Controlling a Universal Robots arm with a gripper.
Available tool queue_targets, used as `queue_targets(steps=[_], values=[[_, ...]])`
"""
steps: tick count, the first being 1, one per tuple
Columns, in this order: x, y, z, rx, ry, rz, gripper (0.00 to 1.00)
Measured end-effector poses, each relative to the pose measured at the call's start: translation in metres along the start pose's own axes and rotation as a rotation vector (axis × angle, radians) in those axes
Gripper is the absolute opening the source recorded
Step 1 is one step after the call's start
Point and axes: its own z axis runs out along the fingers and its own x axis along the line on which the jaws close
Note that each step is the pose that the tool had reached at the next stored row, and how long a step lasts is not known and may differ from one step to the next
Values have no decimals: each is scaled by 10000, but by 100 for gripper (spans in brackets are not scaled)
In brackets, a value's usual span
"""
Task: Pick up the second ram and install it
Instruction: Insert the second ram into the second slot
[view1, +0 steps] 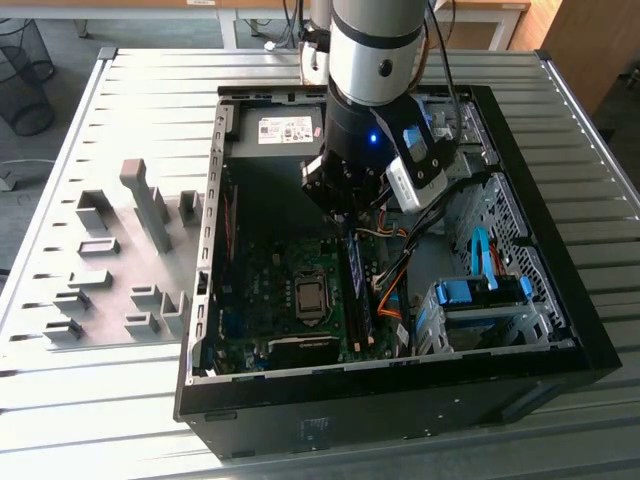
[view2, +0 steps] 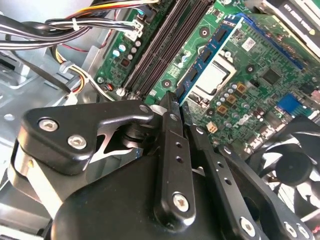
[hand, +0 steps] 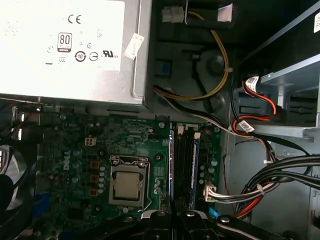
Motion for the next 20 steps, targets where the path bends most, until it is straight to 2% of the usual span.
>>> queue_targets(steps=[6, 15, 20], values=[[-4, -1, 107, 0, 0, 15, 14], [-4, -2, 117, 2, -1, 16, 14], [-16, -12, 186, 3, 0, 98, 14]])
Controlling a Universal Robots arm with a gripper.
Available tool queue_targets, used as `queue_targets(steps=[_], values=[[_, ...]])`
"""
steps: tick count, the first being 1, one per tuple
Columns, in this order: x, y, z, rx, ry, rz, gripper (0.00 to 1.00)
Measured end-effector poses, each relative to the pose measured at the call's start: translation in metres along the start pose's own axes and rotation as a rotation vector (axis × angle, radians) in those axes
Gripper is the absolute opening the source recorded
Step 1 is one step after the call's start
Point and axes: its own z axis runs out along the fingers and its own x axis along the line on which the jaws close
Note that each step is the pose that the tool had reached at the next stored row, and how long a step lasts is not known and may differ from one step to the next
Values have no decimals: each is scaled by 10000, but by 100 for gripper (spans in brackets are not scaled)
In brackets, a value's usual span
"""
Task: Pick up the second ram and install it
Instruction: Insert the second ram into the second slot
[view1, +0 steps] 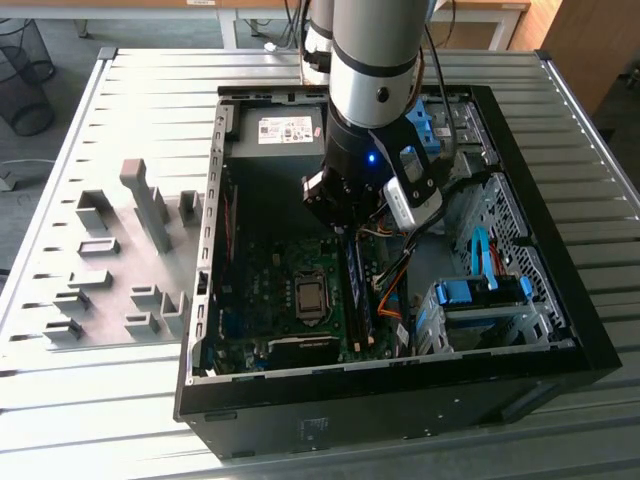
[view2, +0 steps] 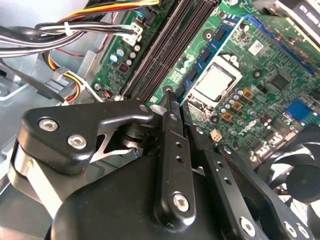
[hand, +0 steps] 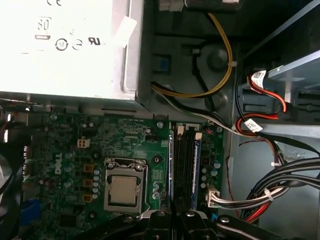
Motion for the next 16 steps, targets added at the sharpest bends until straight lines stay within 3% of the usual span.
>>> queue_targets(steps=[4, 8, 16], values=[[-6, -18, 59, 0, -1, 112, 14], [-12, -31, 72, 3, 6, 145, 14], [-71, -46, 144, -2, 20, 166, 14]])
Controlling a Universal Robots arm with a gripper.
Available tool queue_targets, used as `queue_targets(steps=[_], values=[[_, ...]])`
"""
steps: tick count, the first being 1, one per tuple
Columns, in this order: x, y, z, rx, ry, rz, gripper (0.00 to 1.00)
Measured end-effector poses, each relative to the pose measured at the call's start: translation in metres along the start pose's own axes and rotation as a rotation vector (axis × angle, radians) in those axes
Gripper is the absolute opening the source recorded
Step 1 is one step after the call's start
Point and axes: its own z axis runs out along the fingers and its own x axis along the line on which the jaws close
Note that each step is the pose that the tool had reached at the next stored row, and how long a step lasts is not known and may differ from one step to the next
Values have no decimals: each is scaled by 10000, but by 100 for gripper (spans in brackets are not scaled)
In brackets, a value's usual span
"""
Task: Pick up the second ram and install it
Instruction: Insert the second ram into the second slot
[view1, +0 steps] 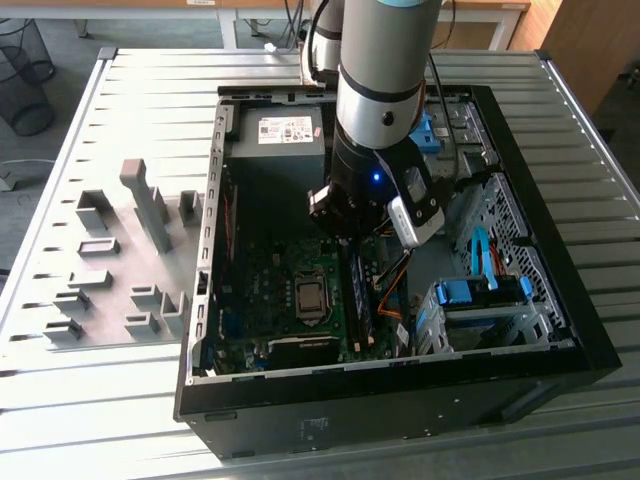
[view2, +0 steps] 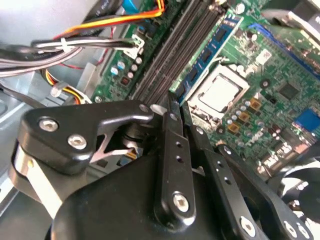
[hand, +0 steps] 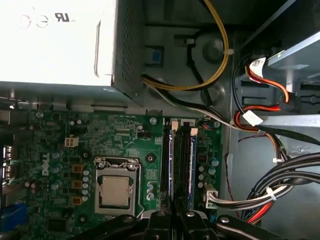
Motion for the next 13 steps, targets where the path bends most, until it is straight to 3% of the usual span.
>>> queue_targets(steps=[6, 13], values=[[-1, 0, 15, -3, -1, 0, 14], [-2, -12, 96, -2, -1, 236, 14]])
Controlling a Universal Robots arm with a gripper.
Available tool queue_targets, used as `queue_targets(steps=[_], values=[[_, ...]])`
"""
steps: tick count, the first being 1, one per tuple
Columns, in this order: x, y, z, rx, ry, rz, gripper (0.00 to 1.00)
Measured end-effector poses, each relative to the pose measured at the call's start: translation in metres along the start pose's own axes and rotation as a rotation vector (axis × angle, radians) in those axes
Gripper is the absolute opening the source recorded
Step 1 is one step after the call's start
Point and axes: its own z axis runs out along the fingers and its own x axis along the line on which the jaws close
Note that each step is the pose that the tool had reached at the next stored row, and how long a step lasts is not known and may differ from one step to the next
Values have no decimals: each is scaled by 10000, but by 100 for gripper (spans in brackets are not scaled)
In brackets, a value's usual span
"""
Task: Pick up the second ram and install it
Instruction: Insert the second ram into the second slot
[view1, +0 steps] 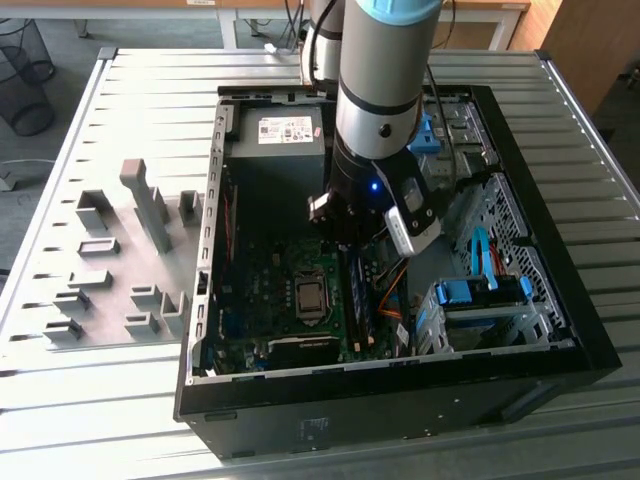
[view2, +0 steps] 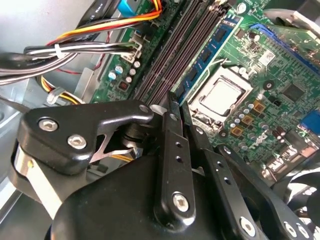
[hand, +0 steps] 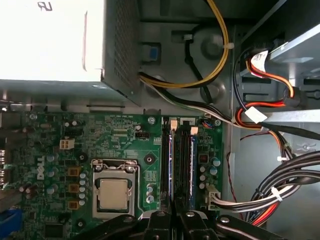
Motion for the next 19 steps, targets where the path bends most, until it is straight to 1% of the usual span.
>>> queue_targets(steps=[3, 8, 12, 17, 19], values=[[-3, -10, 37, 1, 0, 35, 14], [-2, -35, 101, 0, -1, 329, 14], [-2, -45, 165, -2, -2, 381, 14], [-3, -46, 204, -2, -3, 533, 14], [-2, -46, 205, 1, -2, 539, 14]])
